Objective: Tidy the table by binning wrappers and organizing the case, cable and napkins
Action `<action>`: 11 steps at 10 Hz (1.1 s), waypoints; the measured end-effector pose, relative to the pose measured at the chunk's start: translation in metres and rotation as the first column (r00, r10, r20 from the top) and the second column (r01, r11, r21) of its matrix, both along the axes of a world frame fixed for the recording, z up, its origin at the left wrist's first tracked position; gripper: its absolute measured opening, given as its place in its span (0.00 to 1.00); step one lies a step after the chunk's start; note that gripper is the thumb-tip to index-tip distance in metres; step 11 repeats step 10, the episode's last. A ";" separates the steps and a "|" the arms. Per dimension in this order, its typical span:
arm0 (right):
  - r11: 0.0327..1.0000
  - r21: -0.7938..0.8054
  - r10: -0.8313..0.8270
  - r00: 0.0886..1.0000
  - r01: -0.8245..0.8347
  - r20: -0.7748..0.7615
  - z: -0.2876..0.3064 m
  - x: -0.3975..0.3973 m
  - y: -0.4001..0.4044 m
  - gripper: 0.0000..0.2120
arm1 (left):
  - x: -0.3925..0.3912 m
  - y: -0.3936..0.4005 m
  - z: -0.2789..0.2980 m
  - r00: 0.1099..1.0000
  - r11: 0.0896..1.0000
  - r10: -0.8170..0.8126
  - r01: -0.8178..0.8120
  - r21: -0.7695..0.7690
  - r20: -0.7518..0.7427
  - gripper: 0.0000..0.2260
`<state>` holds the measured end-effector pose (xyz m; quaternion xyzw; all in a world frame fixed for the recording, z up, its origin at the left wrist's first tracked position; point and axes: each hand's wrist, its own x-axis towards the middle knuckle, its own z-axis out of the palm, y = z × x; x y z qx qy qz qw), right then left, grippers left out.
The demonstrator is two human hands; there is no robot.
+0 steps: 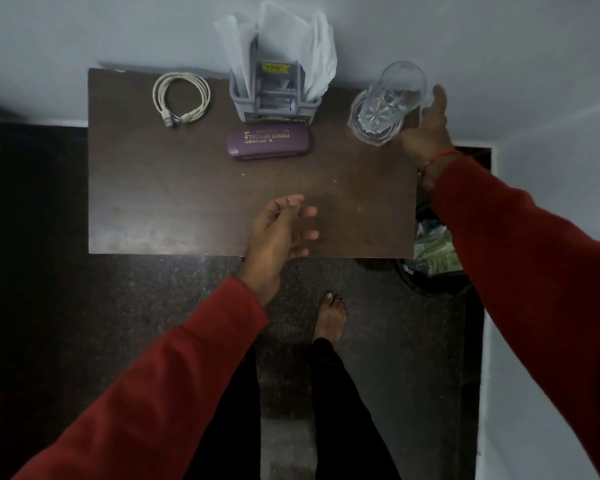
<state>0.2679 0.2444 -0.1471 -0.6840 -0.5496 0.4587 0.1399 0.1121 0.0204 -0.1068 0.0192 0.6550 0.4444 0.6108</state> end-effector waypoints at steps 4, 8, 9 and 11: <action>0.999 0.050 0.020 1.000 -0.020 0.010 -0.042 -0.015 0.010 0.31 | -0.010 -0.004 -0.005 1.000 0.999 0.024 -0.024 -0.021 -0.015 0.06; 0.997 0.038 0.066 0.997 -0.067 0.027 -0.092 -0.031 0.020 0.37 | -0.022 0.003 -0.003 0.998 0.998 0.069 -0.069 0.000 0.000 0.06; 0.993 0.092 -0.088 0.989 0.077 0.120 -0.048 -0.050 -0.009 0.43 | -0.027 0.005 -0.001 0.998 0.998 0.055 -0.055 0.022 -0.021 0.07; 0.947 0.242 -0.240 0.966 0.212 0.093 -0.020 -0.057 -0.046 0.27 | -0.035 0.014 -0.001 0.993 0.991 0.113 -0.112 0.067 -0.019 0.08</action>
